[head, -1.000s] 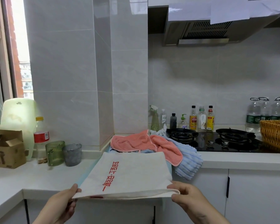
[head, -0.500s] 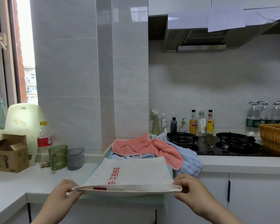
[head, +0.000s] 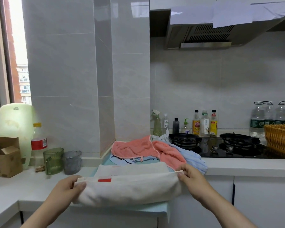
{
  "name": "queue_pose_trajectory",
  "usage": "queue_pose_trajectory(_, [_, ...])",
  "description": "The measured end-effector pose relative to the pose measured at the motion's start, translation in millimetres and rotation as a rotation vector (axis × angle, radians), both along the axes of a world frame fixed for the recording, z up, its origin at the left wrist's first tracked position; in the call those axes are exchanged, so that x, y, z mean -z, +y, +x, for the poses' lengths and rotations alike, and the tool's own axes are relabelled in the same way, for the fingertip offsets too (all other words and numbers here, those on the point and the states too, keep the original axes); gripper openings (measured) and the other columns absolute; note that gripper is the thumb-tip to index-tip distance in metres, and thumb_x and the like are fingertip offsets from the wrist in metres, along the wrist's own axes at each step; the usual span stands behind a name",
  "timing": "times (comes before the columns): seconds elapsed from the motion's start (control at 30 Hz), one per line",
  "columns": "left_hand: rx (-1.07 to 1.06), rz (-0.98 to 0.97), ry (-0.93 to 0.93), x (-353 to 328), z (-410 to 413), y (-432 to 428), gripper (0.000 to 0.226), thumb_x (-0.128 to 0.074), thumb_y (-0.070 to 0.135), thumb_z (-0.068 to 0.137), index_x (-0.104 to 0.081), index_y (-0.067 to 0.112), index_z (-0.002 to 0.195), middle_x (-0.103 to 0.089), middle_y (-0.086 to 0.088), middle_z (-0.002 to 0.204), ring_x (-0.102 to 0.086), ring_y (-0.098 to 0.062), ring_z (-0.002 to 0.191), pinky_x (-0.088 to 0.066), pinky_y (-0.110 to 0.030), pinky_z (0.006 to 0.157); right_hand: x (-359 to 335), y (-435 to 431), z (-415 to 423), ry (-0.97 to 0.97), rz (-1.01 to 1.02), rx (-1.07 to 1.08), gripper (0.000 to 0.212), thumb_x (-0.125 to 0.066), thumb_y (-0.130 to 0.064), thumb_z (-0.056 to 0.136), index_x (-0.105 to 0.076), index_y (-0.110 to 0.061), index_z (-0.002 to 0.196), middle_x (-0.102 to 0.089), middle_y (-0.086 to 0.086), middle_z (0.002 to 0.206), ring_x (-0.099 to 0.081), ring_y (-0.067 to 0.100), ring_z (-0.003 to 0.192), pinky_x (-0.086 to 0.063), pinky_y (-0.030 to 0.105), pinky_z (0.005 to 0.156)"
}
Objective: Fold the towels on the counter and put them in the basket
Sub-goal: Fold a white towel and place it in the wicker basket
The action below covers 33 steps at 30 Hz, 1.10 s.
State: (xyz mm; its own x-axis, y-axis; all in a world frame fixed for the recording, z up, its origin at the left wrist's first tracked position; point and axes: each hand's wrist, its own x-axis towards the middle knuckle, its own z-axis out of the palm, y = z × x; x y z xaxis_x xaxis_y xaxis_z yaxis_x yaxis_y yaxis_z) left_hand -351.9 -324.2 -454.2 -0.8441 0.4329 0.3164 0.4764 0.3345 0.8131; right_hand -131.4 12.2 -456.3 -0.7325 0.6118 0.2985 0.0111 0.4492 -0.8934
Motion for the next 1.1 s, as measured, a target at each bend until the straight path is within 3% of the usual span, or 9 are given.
queue_pose_trajectory(0.2, [-0.061, 0.019, -0.026, 2.1, -36.2, 33.2, 0.013, -0.055, 0.017, 0.095, -0.063, 0.013, 0.087, -0.069, -0.007, 0.088, -0.063, -0.026, 0.087, -0.047, -0.037, 0.078, -8.0, 19.8, -46.0, 0.078, 0.004, 0.036, 0.02, -0.051, -0.008, 0.097, -0.065, -0.017, 0.085, -0.063, -0.011, 0.072, -0.052, 0.006, 0.069, -0.039, 0.015, 0.06])
queue_pose_trajectory(0.3, [-0.116, 0.073, -0.091, -3.7, -60.5, 57.9, 0.022, -0.054, 0.025, 0.096, -0.061, 0.01, 0.111, -0.065, -0.008, 0.113, -0.059, -0.027, 0.104, -0.045, -0.04, 0.09, -5.7, 34.5, -76.7, 0.082, 0.046, 0.111, 0.02, -0.05, -0.006, 0.096, -0.062, -0.016, 0.084, -0.06, -0.009, 0.076, -0.05, 0.005, 0.071, -0.038, 0.008, 0.059])
queue_pose_trajectory(0.37, [-0.14, 0.068, -0.165, -6.7, -78.5, 74.3, 0.034, -0.055, 0.026, 0.096, -0.056, 0.008, 0.125, -0.058, -0.009, 0.125, -0.055, -0.03, 0.114, -0.041, -0.04, 0.095, 0.4, 47.6, -98.8, 0.032, 0.055, 0.143, 0.02, -0.051, -0.007, 0.095, -0.062, -0.017, 0.082, -0.061, -0.008, 0.078, -0.052, 0.008, 0.074, -0.038, 0.012, 0.061])
queue_pose_trajectory(0.47, [-0.099, -0.11, -0.349, -2.0, -110.8, 91.7, 0.028, -0.058, 0.026, 0.093, -0.062, 0.006, 0.113, -0.067, -0.011, 0.112, -0.064, -0.03, 0.101, -0.048, -0.042, 0.097, 15.2, 66.5, -129.2, -0.131, 0.054, 0.196, 0.017, -0.052, -0.006, 0.091, -0.064, -0.015, 0.082, -0.063, -0.002, 0.083, -0.055, 0.016, 0.079, -0.039, 0.022, 0.062])
queue_pose_trajectory(0.57, [-0.105, -0.203, -0.414, 6.0, -132.8, 106.0, 0.02, -0.061, 0.015, 0.091, -0.065, -0.003, 0.097, -0.07, -0.017, 0.087, -0.067, -0.029, 0.079, -0.054, -0.034, 0.077, 31.1, 82.2, -152.6, -0.263, 0.051, 0.224, 0.016, -0.052, -0.006, 0.089, -0.067, -0.008, 0.086, -0.062, 0.002, 0.083, -0.054, 0.017, 0.076, -0.041, 0.025, 0.064])
queue_pose_trajectory(0.67, [-0.123, -0.223, -0.383, 9.2, -139.1, 120.5, 0.016, -0.057, 0.01, 0.092, -0.063, -0.004, 0.094, -0.067, -0.017, 0.087, -0.063, -0.029, 0.078, -0.044, -0.027, 0.065, 38.5, 92.0, -165.2, -0.31, 0.083, 0.213, 0.016, -0.052, -0.007, 0.09, -0.066, -0.014, 0.086, -0.058, -0.006, 0.081, -0.054, 0.013, 0.074, -0.04, 0.022, 0.058])
queue_pose_trajectory(0.87, [-0.221, -0.565, -0.084, 18.3, -155.2, 140.0, 0.035, -0.043, 0.026, 0.099, -0.053, 0.003, 0.122, -0.053, -0.019, 0.134, -0.053, -0.03, 0.112, -0.038, -0.03, 0.089, 38.7, 107.9, -183.2, -0.348, 0.236, 0.214, 0.019, -0.052, -0.01, 0.09, -0.059, -0.016, 0.074, -0.063, 0.004, 0.083, -0.055, 0.022, 0.082, -0.035, 0.03, 0.063])
queue_pose_trajectory(1.0, [-0.287, -0.683, 0.012, 25.7, -169.3, 151.4, 0.023, -0.037, 0.024, 0.098, -0.053, 0.009, 0.104, -0.059, -0.017, 0.127, -0.058, -0.029, 0.111, -0.039, -0.03, 0.079, 37.7, 111.8, -195.9, -0.442, 0.374, 0.219, 0.023, -0.048, -0.014, 0.092, -0.047, -0.022, 0.071, -0.057, -0.001, 0.08, -0.054, 0.021, 0.082, -0.031, 0.029, 0.06])
queue_pose_trajectory(1.1, [-0.338, -0.797, 0.08, 28.1, -170.5, 158.2, 0.025, -0.033, 0.031, 0.099, -0.049, 0.016, 0.11, -0.058, -0.009, 0.128, -0.057, -0.026, 0.112, -0.038, -0.031, 0.079, 38.0, 109.9, -203.0, -0.561, 0.414, 0.251, 0.014, -0.042, -0.013, 0.092, -0.054, -0.021, 0.092, -0.063, 0.004, 0.104, -0.057, 0.025, 0.095, -0.036, 0.028, 0.072])
